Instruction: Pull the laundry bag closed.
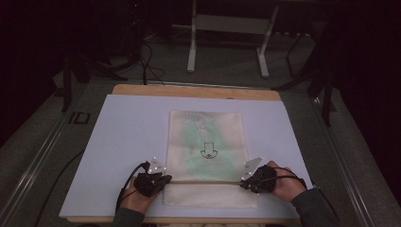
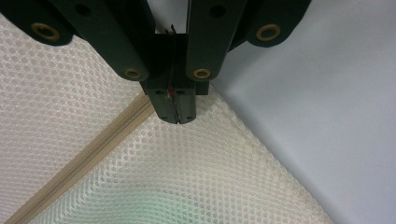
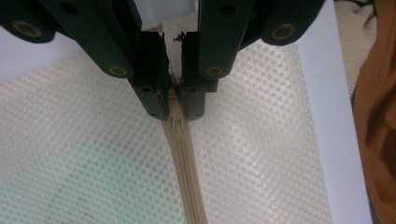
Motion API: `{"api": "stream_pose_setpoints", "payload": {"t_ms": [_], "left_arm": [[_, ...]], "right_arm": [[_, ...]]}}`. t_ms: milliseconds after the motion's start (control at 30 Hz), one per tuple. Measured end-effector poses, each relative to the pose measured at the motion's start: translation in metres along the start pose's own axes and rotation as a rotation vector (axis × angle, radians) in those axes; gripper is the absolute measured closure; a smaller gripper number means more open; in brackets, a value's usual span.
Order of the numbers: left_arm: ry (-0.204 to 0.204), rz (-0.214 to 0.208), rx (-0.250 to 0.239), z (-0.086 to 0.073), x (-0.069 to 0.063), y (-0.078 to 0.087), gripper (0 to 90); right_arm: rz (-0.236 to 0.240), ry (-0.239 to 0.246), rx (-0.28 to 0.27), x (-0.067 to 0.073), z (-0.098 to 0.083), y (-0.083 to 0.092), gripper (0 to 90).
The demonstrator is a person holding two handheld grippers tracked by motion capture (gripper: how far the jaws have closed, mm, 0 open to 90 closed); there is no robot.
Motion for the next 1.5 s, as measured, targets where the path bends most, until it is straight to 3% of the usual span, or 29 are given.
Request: {"api": "stream_pose_setpoints", "payload": {"t_ms": [567,1500], "left_arm": [[0.002,0.0,0.001,0.0,0.0,0.0,89.5],[0.003,-0.003,0.0,0.0,0.001,0.0,89.5]], "right_arm": [[-0.013,-0.012,0.025,-0.002,-0.01,0.007,82.4],[-0.021,-0.026,0.021,-0.004,-0.02,0.016,82.4]]}}
Point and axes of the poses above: each handheld gripper's, and its own axes: y roughly backward along the jaws, z roughly out of its top, x roughly to its left, the point moved 1 cm from there along -y, roughly forward along the jaws, and after that the axes turned 11 degrees about -x, right-handed, at the moved point
